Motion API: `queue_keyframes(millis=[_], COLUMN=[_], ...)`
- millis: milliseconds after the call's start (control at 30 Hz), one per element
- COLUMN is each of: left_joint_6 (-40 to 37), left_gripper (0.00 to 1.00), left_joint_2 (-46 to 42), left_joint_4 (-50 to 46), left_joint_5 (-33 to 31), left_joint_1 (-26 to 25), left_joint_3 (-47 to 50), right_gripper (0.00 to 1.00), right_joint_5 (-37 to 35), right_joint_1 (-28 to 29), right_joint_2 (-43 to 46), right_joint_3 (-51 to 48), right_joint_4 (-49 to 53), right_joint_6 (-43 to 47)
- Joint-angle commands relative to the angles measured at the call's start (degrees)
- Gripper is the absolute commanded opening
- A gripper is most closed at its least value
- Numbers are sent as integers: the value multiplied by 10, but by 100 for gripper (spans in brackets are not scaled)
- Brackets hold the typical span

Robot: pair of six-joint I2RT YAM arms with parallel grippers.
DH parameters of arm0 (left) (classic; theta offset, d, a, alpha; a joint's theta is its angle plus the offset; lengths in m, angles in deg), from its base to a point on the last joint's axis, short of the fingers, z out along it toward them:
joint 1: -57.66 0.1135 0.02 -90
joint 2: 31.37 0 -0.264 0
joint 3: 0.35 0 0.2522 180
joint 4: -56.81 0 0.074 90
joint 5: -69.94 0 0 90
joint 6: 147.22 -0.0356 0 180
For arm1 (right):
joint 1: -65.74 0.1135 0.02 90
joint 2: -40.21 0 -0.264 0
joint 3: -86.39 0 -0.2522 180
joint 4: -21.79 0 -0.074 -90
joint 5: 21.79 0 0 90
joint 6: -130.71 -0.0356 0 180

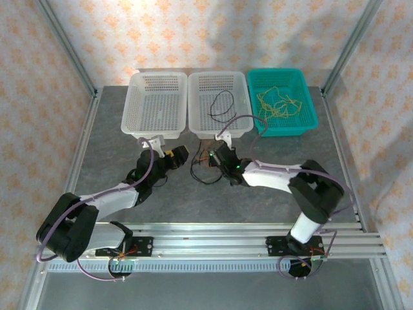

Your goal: Untangle the cables

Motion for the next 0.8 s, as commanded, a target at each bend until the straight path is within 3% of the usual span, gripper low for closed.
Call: queue_keyframes(millis=[0,267,533,767], left_joint_6=[-46,-111,-139,-147], left_gripper=[79,80,77,71], left_joint_2=[-5,6,54,81], left_joint_4=[-30,-52,-62,-91], left_joint_5=[73,195,365,364], left_joint_1=[14,40,44,43], left_joint_3=[-49,-105,-167,-187], right_gripper=[0,0,0,0], right_joint_5=[25,128,133,145], right_joint_1=[-6,-28,-33,-32], right_joint_2=[63,174,200,200], right_joint_3=[-14,1,33,46], right_joint_4=[32,109,158,158], right_joint_6=[67,173,231,237])
